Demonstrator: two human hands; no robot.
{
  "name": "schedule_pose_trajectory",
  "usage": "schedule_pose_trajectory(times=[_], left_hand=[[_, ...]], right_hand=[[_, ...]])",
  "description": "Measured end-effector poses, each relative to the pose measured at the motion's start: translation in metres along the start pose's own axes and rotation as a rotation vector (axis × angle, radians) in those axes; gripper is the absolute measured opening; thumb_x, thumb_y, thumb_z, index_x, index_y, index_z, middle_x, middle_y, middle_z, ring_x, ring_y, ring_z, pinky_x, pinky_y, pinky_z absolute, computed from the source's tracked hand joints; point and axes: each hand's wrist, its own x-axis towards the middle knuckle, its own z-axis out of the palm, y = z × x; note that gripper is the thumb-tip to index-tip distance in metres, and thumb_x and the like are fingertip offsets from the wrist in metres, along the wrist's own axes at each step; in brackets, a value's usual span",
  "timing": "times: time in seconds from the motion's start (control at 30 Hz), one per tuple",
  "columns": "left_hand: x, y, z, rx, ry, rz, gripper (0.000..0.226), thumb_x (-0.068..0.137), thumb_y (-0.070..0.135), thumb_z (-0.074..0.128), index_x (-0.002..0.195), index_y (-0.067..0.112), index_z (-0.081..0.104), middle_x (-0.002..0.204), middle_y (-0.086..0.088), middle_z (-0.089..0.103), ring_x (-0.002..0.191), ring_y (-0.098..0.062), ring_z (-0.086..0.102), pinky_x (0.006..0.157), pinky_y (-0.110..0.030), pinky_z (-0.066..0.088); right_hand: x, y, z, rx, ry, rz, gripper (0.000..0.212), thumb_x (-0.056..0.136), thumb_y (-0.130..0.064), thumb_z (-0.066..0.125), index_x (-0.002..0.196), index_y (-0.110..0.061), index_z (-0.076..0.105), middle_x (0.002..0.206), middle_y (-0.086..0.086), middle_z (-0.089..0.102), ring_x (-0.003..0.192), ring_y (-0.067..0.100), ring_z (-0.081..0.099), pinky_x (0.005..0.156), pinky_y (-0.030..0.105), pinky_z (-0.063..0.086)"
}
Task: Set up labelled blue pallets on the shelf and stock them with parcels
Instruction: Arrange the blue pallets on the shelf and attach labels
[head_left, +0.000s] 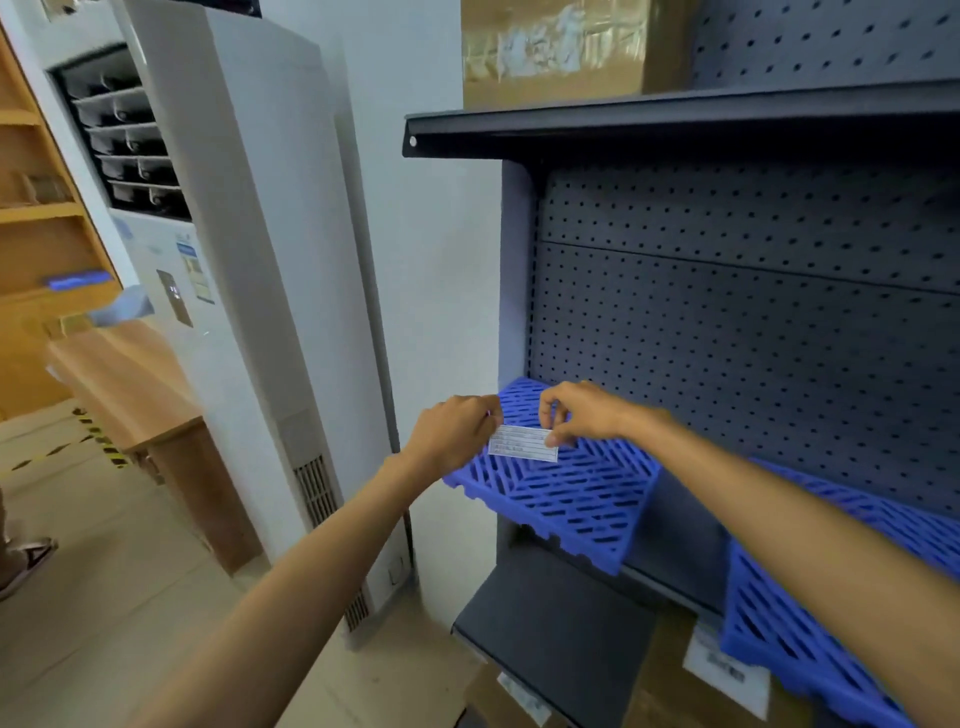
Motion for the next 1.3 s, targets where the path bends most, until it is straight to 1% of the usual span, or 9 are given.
schedule_pose_trajectory(times=[0.13,0.3,0.43,0.63,0.73,0.87,0.97,1.17,1.3], left_hand=[[0.018,-0.022,0.011,-0.047,-0.080,0.089,0.025,0.103,0.038,0.038,0.102,0.020,0.055,0.099,-0.003,0.067,0.084,-0.026,0.060,0.066,-0.036,0.046],[0.027,-0.040,0.020,-0.079,-0.156,0.235,0.023,0.102,0.033,0.038,0.104,0.018,0.055,0.098,-0.003,0.064,0.086,-0.027,0.059,0.066,-0.033,0.041],[0.029,-0.046,0.035,-0.100,-0.242,0.307,0.022,0.102,0.035,0.038,0.095,0.018,0.049,0.097,-0.007,0.063,0.090,-0.030,0.058,0.071,-0.038,0.045],[0.029,-0.046,0.062,-0.060,-0.282,0.380,0.027,0.103,0.036,0.040,0.089,0.014,0.044,0.095,-0.013,0.064,0.081,-0.031,0.059,0.068,-0.039,0.044],[0.034,-0.044,0.070,-0.034,-0.282,0.402,0.028,0.101,0.038,0.043,0.088,0.014,0.044,0.096,-0.012,0.064,0.088,-0.033,0.061,0.074,-0.042,0.051],[0.038,-0.043,0.072,0.034,-0.283,0.428,0.034,0.100,0.042,0.046,0.100,0.009,0.054,0.099,-0.010,0.065,0.090,-0.032,0.062,0.074,-0.040,0.049],[0.041,-0.043,0.071,0.095,-0.282,0.462,0.036,0.101,0.043,0.045,0.105,0.008,0.053,0.101,-0.010,0.065,0.091,-0.031,0.062,0.072,-0.039,0.048],[0.042,-0.041,0.063,0.152,-0.291,0.493,0.047,0.100,0.044,0.045,0.129,0.008,0.042,0.107,-0.010,0.062,0.093,-0.032,0.062,0.071,-0.040,0.050],[0.043,-0.029,0.052,0.139,-0.252,0.528,0.040,0.100,0.045,0.045,0.119,0.009,0.045,0.106,-0.010,0.061,0.091,-0.033,0.062,0.070,-0.040,0.049]], right_hand=[[0.004,-0.004,0.009,0.066,0.035,0.124,0.018,0.084,-0.013,0.076,0.086,-0.017,0.058,0.080,0.008,0.071,0.067,0.015,0.065,0.083,0.041,0.057],[-0.002,-0.016,0.034,0.174,0.112,0.299,0.012,0.088,-0.013,0.071,0.088,-0.015,0.059,0.082,0.005,0.070,0.070,0.014,0.067,0.079,0.032,0.056],[-0.009,-0.021,0.063,0.207,0.181,0.427,0.009,0.091,-0.014,0.068,0.087,-0.015,0.059,0.092,0.014,0.071,0.071,0.016,0.066,0.080,0.038,0.057],[-0.013,-0.017,0.096,0.231,0.267,0.566,0.008,0.092,-0.016,0.066,0.086,-0.017,0.062,0.085,0.003,0.068,0.068,0.009,0.064,0.059,0.021,0.047],[-0.011,-0.015,0.095,0.249,0.280,0.607,0.014,0.091,-0.017,0.068,0.080,-0.021,0.062,0.087,0.004,0.070,0.079,0.017,0.069,0.071,0.032,0.057],[-0.010,-0.017,0.092,0.185,0.224,0.617,0.008,0.088,-0.016,0.071,0.084,-0.018,0.064,0.079,-0.005,0.063,0.085,0.019,0.067,0.086,0.038,0.056],[-0.008,-0.020,0.094,0.127,0.206,0.612,0.008,0.089,-0.016,0.070,0.086,-0.019,0.063,0.077,-0.009,0.060,0.086,0.019,0.066,0.086,0.039,0.055],[-0.013,-0.029,0.093,-0.113,0.202,0.631,0.013,0.090,-0.027,0.068,0.095,-0.019,0.060,0.101,0.002,0.067,0.091,0.021,0.062,0.078,0.039,0.051],[-0.032,-0.035,0.086,-0.197,0.235,0.662,0.019,0.096,-0.035,0.059,0.101,-0.017,0.060,0.099,0.003,0.065,0.091,0.023,0.061,0.078,0.039,0.051]])
